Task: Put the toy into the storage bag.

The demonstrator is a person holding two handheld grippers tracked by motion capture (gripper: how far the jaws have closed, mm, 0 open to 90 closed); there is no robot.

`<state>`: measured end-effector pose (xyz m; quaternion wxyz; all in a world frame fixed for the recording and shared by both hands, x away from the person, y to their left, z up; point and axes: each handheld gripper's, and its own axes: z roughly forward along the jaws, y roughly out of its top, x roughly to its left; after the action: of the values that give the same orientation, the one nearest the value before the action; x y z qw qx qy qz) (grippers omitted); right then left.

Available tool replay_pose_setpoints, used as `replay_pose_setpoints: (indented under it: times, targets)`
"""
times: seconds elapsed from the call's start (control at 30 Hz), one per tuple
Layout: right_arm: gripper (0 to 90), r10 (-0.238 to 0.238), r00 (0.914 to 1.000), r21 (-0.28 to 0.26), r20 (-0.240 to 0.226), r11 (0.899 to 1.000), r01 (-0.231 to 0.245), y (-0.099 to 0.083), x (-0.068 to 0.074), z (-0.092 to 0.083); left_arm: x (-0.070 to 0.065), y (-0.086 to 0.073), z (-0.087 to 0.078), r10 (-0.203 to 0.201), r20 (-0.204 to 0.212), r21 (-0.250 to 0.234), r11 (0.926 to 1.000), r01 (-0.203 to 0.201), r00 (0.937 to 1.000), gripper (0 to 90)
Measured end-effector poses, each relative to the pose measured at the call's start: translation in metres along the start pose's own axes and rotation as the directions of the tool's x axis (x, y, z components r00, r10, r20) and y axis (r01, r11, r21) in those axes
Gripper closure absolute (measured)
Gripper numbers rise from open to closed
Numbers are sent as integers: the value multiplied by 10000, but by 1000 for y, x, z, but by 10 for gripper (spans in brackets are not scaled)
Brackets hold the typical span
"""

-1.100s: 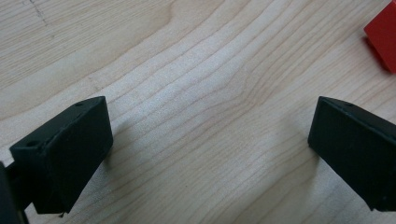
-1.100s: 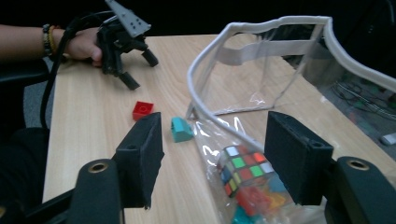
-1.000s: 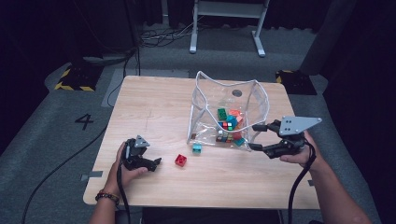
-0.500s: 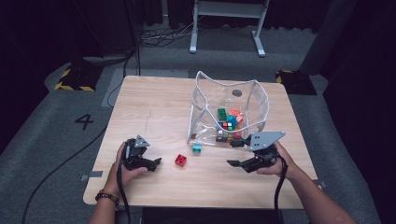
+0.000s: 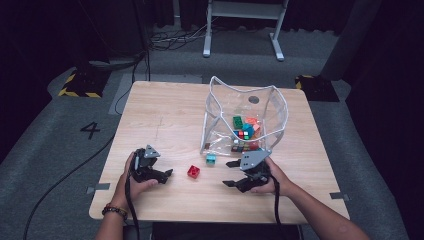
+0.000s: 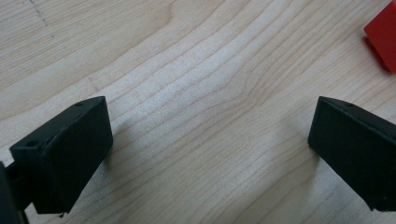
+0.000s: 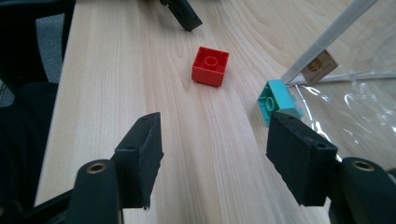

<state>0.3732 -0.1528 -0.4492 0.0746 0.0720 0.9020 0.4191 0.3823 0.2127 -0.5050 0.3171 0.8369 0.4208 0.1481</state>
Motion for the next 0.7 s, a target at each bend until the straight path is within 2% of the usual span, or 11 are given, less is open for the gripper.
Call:
replay_pose_setpoints:
  times: [0.03,0.07,0.1,0.3,0.37,0.43,0.47,0.5,0.63,0.67,0.7]
  targets:
    - [390,135,9999,12,-78,9999,-135,0,0,6,0,0,0,35,10,6,10000,-35,10000,2]
    - [391,-61,10000,74,-69,10000,61,-1,-1,12,0,0,0,33,9,5,10000,-33,10000,1]
    - [396,110,9999,185,-61,9998,-109,-1,1,17,0,0,0,31,11,4,10000,-31,10000,1]
    - [378,74,10000,387,21,9992,-75,-1,1,45,0,0,0,30,11,4,10000,-30,10000,1]
    - [374,-121,9997,506,196,9987,111,-1,1,54,0,0,0,32,10,5,10000,-32,10000,1]
    - [374,198,9997,573,175,9981,-208,-2,1,62,0,0,0,17,8,5,10000,-17,10000,1]
    - [375,92,9997,498,222,9987,-103,-2,0,66,0,0,0,33,12,7,10000,-33,10000,1]
    - [375,455,9986,607,280,9970,-471,-1,2,68,0,0,0,32,12,6,10000,-32,10000,1]
    - [357,559,9972,623,502,9963,-590,2,1,82,0,0,0,34,13,7,10000,-34,10000,1]
    - [353,730,9965,620,395,9952,-754,3,1,84,0,0,0,29,10,3,10000,-29,10000,1]
    - [345,707,9971,545,274,9959,-721,3,1,87,0,0,0,31,10,2,10000,-31,10000,1]
